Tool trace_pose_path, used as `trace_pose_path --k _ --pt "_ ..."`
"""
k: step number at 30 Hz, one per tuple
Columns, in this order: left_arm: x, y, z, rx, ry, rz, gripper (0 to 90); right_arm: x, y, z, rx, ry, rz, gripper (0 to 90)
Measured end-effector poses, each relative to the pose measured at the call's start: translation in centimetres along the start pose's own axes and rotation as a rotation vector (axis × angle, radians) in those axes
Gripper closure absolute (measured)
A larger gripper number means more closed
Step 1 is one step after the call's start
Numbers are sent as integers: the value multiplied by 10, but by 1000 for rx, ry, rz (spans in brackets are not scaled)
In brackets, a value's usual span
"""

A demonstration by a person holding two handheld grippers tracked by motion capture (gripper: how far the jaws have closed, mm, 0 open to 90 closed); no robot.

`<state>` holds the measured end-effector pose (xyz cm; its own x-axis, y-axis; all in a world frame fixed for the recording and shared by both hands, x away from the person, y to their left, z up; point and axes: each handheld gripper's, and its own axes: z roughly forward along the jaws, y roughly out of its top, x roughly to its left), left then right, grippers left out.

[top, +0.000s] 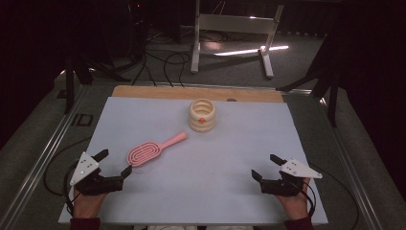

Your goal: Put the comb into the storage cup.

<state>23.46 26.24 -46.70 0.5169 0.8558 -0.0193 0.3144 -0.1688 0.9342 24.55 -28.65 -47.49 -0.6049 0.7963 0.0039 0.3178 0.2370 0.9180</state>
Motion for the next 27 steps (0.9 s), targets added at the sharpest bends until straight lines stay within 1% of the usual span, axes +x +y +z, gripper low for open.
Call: trace_pose_path --k 2,5,9,12,14,18,23,27 --pt "-1 0 1 2 -1 -1 15 0 0 0 0 1 -1 89" --pt "-3 2 6 18 -6 10 16 0 0 2 2 2 1 89" --pt "-5 4 11 22 -15 2 16 1 1 2 -6 4 4 89" --pt "-6 7 16 35 -21 11 16 1 1 3 -6 3 7 89" --pt "-6 10 18 37 -26 4 17 0 1 3 -6 2 6 89" --pt "-6 15 24 41 -28 7 17 -1 1 2 -8 -1 14 90" --pt "-8 20 32 72 -31 23 19 -2 0 3 -6 1 15 90" --pt "-8 21 39 88 -41 16 26 -2 0 4 -5 0 17 90"
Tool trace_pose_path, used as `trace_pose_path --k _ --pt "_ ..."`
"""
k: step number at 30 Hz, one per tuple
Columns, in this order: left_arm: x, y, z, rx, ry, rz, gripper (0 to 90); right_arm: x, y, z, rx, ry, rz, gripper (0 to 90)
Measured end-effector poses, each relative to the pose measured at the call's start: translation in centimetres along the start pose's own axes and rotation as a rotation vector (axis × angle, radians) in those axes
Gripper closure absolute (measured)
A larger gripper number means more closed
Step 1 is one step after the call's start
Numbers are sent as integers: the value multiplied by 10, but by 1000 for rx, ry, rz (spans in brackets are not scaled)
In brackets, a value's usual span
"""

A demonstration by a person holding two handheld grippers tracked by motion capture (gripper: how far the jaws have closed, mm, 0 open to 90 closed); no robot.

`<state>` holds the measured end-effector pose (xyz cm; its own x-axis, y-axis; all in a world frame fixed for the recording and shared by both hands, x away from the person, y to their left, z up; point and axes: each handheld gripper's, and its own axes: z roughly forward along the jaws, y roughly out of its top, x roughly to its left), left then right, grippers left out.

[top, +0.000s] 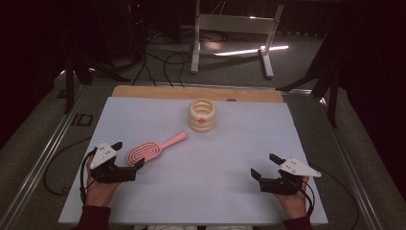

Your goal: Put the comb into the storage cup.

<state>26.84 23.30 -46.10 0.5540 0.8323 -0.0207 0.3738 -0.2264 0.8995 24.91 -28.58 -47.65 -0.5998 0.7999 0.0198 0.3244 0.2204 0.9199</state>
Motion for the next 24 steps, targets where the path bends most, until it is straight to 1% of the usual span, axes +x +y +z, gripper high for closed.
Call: trace_pose_path --k 4,8,13,14,16,17,18,20,21,22,23,24 --pt "1 -1 2 10 -11 -10 44 0 0 0 3 -2 0 90" --pt "0 -3 3 9 -19 -17 71 0 0 0 6 -2 0 90" --pt "0 -4 3 9 -31 -25 138 1 -1 1 7 2 -5 90" --pt "0 -6 3 11 -32 -30 138 1 -1 1 8 2 -6 90" --pt "-1 -7 4 25 -35 -24 165 1 -1 1 9 0 -7 90" --pt "-2 -7 5 28 -27 -21 174 1 -1 1 8 2 -7 90" --pt "-3 -8 6 29 -17 -22 195 1 -1 1 9 3 -8 90" --pt "-5 -9 7 38 -4 -20 270 1 -1 1 10 2 -11 90" --pt "-5 -9 7 44 -10 -21 315 0 -2 1 10 1 -8 90" --pt "-5 -10 7 54 -24 -20 371 0 -2 1 12 -1 -7 90" --pt "-6 -11 8 65 -30 -12 418 0 -2 1 13 -1 -8 90" --pt "-7 -11 9 79 -27 1 465 0 -2 1 13 0 -8 90"
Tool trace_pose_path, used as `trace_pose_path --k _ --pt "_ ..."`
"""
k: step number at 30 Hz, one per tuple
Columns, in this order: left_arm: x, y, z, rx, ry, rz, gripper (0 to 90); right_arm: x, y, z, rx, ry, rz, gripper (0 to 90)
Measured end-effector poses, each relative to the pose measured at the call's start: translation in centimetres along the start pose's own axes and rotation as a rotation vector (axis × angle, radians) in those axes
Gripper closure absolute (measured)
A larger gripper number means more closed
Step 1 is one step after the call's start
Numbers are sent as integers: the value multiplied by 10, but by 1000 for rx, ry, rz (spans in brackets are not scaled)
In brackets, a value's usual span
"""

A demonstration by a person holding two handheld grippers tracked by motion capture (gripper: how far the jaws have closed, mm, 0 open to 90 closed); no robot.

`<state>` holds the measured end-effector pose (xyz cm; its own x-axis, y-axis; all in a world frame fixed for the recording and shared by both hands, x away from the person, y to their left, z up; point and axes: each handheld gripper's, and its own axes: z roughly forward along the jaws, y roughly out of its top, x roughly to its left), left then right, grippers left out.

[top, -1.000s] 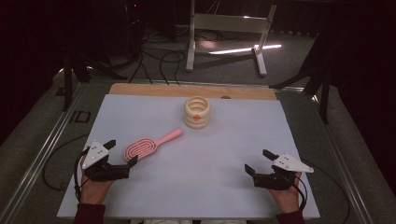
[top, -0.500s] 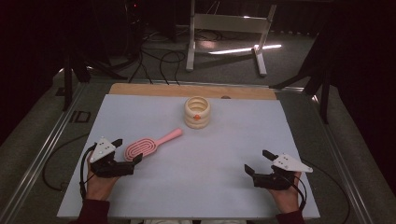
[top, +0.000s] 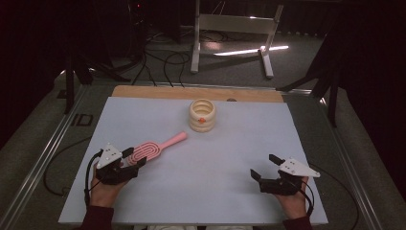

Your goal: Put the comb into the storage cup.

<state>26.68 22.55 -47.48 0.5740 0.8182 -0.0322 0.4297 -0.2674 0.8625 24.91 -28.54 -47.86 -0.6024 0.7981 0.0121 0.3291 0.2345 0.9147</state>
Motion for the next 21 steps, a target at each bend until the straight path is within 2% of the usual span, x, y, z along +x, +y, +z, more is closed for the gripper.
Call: trace_pose_path --k 7,8,9,14,15,16,21 --pt "1 -7 4 59 -23 7 826 1 0 1 5 2 -5 90" --pt "1 -8 5 72 -23 5 826 1 0 1 5 2 -7 90" --pt "1 -9 6 82 -21 2 890 1 0 1 4 3 -8 90" --pt "1 -12 10 120 -32 0 900 1 -1 1 5 3 -9 90" --pt "0 -14 14 150 -22 5 900 1 -1 1 6 3 -10 90" --pt "0 -15 16 161 -17 6 900 1 -1 1 6 3 -10 90" --pt "2 -18 20 189 -4 1 900 1 0 1 6 4 -10 90"
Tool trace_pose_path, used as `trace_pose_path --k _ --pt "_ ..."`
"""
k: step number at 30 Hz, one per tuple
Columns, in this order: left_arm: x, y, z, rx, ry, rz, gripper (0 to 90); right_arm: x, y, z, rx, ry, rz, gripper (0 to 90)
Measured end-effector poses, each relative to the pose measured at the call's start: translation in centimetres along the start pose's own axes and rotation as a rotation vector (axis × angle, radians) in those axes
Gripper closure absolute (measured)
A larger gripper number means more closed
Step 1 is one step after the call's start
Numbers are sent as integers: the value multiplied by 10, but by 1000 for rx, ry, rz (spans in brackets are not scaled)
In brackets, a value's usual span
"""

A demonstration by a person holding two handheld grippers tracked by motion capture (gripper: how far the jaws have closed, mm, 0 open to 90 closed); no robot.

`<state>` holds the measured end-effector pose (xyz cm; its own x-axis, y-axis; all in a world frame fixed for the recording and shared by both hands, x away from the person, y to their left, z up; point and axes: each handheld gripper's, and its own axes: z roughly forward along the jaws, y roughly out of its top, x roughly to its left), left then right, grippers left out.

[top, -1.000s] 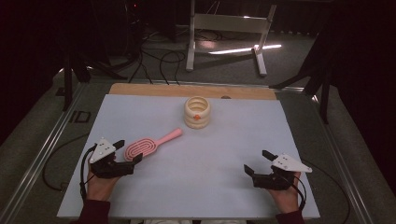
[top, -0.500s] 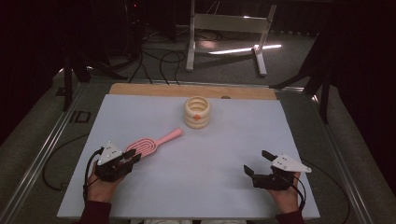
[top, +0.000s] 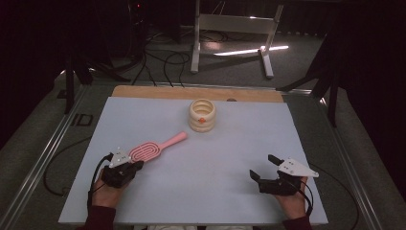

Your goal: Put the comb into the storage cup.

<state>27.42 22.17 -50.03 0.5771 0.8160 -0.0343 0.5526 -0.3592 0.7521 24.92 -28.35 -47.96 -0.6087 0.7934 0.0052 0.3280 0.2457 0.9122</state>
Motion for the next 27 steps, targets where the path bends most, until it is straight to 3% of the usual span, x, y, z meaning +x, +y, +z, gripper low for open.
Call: trace_pose_path --k 21,27 --pt "19 6 10 67 94 -35 900 0 0 2 6 0 4 90" --pt "29 6 20 81 115 -76 900 -1 0 2 5 -1 4 90"
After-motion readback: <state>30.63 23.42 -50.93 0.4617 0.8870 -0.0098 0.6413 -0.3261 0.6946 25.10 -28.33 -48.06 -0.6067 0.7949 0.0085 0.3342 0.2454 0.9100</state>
